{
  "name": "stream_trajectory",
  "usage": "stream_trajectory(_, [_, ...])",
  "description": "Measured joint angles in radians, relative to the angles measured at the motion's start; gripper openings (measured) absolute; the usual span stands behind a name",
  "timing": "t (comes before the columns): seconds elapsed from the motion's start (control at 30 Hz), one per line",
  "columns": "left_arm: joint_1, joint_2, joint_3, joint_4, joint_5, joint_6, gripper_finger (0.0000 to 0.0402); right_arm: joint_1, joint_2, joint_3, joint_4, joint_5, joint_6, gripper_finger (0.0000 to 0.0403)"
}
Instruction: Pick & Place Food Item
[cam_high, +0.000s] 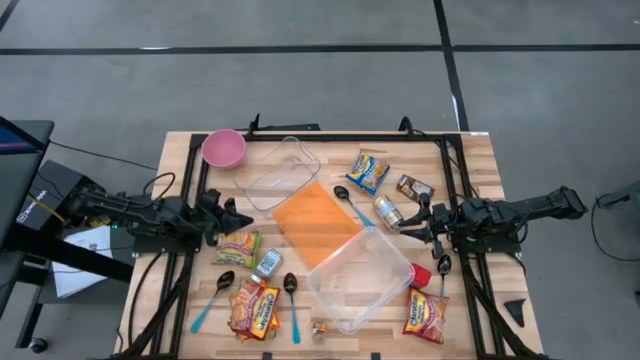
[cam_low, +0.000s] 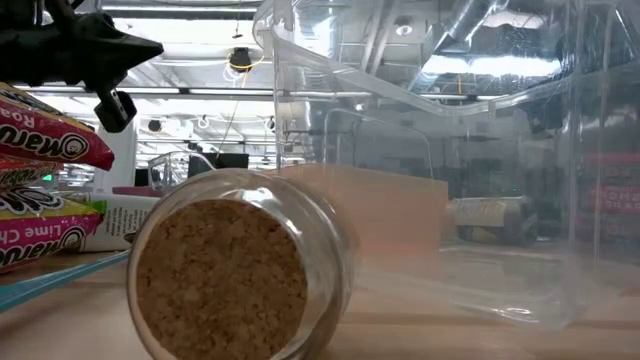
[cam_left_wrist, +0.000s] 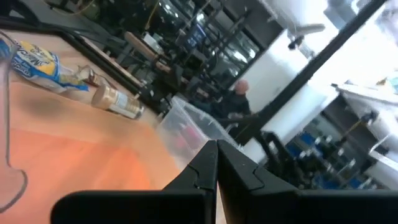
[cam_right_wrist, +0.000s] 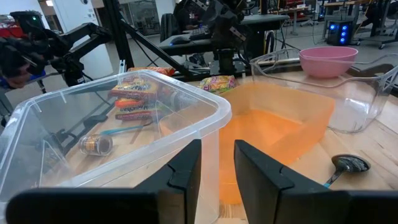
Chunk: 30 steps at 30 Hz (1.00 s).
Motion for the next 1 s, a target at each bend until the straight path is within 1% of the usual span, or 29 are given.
stream_trajectory(0.13, [0.0, 0.0, 0.0, 0.056, -0.002, -0.014, 0.0002, -0.006, 0.0, 0.0, 0.048, 0.015, -0.008, 0.0092])
stream_trajectory(0.23, [0.0, 0.0, 0.0, 0.068, -0.005, -0.014, 0.0002, -0.006, -0.001, 0.0, 0.098, 0.016, 0.092, 0.0092])
stream_trajectory(0.3, [0.0, 0.0, 0.0, 0.07, -0.022, -0.014, 0.0002, -0.006, -0.001, 0.0, 0.165, 0.019, 0.136, 0.0092])
stream_trajectory(0.4, [0.0, 0.001, 0.0, 0.078, -0.075, -0.014, 0.0002, -0.006, -0.001, 0.0, 0.3, 0.047, 0.163, 0.0092])
stream_trajectory(0.5, [0.0, 0.0, 0.0, 0.119, -0.111, -0.005, 0.0002, -0.006, -0.001, 0.0, 0.442, 0.108, 0.243, 0.0092])
stream_trajectory(0.6, [0.0, 0.003, 0.0, 0.181, -0.134, 0.055, 0.0002, -0.006, -0.001, 0.001, 0.542, 0.205, 0.362, 0.0092])
stream_trajectory(0.67, [0.0, 0.007, 0.0, 0.231, -0.151, 0.104, 0.0002, -0.006, -0.001, 0.006, 0.581, 0.249, 0.414, 0.0092])
stream_trajectory(0.83, [0.0, 0.007, 0.0, 0.363, -0.161, 0.23, 0.0002, -0.006, -0.001, 0.038, 0.606, 0.321, 0.417, 0.0092])
stream_trajectory(1.0, [0.0, 0.016, 0.0, 0.486, -0.171, 0.385, 0.0002, -0.006, -0.001, 0.057, 0.608, 0.347, 0.415, 0.0092])
